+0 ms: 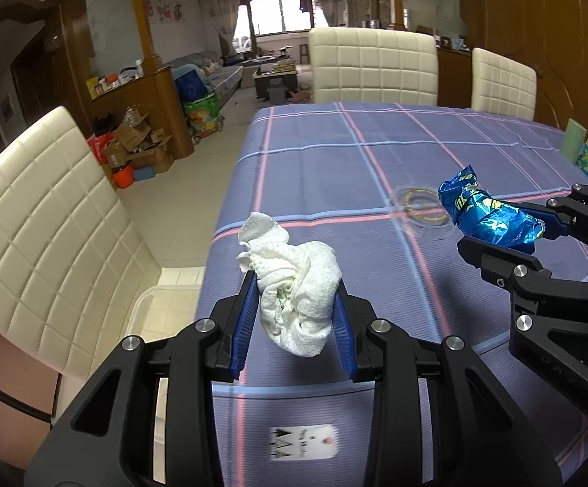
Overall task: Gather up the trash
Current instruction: 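Carry the white tissue and blue wrapper with both tools toward the bin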
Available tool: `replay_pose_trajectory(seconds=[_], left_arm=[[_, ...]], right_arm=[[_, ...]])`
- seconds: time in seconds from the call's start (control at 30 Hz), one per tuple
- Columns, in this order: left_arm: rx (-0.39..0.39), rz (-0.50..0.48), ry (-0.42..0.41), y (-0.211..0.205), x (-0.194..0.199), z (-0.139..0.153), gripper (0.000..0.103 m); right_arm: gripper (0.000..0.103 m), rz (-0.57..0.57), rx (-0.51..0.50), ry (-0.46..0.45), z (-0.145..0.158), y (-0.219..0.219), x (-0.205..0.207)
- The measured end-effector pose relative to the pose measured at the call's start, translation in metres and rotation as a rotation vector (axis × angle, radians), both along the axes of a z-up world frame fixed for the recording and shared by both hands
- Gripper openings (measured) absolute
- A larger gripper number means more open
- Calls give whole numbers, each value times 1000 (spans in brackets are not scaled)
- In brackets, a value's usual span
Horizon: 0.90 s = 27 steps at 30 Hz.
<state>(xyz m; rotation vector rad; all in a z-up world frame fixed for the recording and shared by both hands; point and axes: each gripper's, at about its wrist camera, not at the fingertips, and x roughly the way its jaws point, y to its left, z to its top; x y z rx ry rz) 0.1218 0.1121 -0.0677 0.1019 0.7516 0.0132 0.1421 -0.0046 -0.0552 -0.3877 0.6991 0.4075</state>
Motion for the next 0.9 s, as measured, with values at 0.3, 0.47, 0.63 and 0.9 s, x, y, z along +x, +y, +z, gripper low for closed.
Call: replay_pose_trajectory(seconds=[0.3,0.47,0.63,0.9], left_arm=[[-18,56,4,32,-7,-6,36],[-16,91,6,52,-11,-9,36],[-8,134,10,73,-13,-13,36],[-20,193,26,102,-14,-22,36]], right_arm=[[32,58,-14,18,-5,36,3],[32,94,-22,24,-7,57,5],[32,135,-28,31,-11,80,7],[32,194,-49,43,-19,112,9]])
